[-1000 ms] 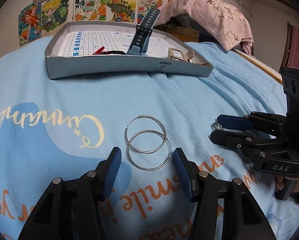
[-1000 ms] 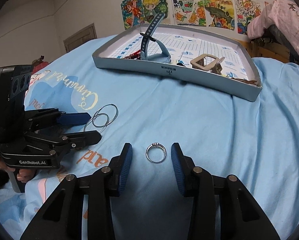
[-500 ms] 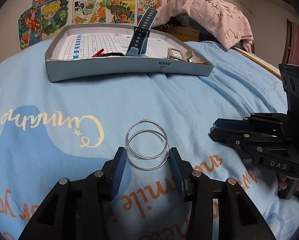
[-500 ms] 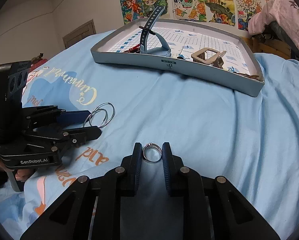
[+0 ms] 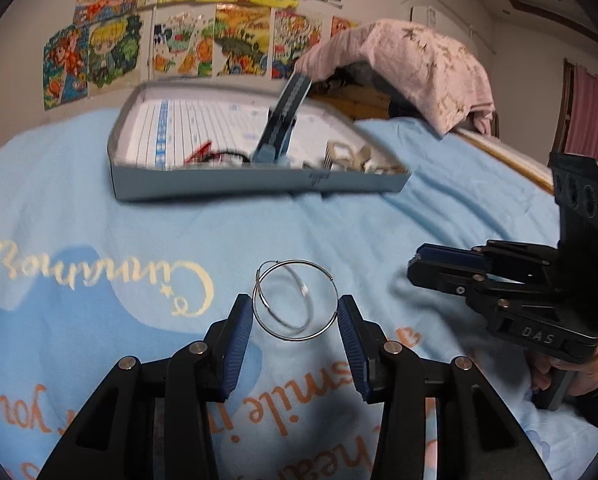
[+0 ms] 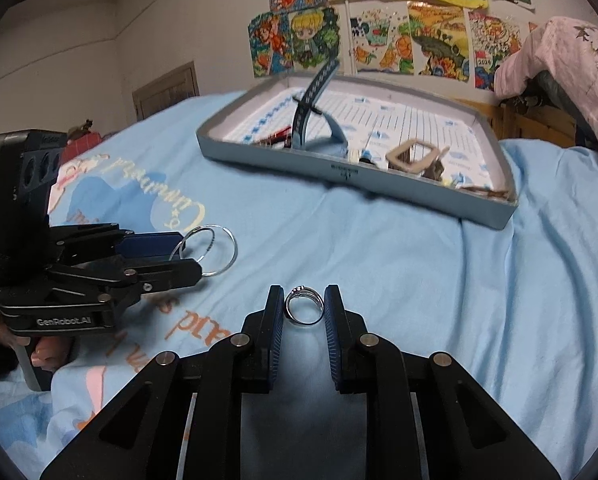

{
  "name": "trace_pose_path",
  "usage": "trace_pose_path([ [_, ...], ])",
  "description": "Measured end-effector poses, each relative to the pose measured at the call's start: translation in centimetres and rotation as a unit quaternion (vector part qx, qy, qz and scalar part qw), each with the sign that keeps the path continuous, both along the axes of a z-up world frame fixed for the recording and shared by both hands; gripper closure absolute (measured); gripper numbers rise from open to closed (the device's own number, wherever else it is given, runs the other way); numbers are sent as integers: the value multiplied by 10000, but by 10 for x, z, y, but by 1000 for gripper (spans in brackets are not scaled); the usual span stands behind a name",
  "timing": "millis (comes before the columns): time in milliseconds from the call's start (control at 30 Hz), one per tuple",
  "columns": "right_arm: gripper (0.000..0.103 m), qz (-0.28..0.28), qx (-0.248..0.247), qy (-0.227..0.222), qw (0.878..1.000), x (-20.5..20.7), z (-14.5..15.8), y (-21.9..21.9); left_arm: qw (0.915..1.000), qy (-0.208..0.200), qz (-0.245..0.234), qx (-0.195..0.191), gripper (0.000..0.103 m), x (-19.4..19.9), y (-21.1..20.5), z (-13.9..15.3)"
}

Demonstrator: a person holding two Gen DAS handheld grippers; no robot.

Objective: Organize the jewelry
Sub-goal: 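Grasp the second silver hoop earring with the left tool while the right tool grasps the silver ring, then carry the hoop earring and silver ring into the tray and open both tools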

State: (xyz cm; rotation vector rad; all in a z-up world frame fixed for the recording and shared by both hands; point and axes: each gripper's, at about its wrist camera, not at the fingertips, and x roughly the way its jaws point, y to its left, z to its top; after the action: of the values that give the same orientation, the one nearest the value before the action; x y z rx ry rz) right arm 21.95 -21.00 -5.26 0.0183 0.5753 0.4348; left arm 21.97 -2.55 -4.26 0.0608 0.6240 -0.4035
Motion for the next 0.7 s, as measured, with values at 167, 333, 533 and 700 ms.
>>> trace_pose_path([
  [167,85,-65,162,-243,9996,5,16,-3,9996,-266,77,-74,62,2,0,20],
  [333,85,-139,256,-461,9985,20,35,-4,9987,-467,157,-116,61,23,4,47],
  [533,85,-448,265,-725,9960,53,53,-6,9973,-532,439,-258,62,65,16,71],
  [700,85,-712,270,-683,9947,89,54,-4,9963,-496,670,-232,62,102,20,74],
])
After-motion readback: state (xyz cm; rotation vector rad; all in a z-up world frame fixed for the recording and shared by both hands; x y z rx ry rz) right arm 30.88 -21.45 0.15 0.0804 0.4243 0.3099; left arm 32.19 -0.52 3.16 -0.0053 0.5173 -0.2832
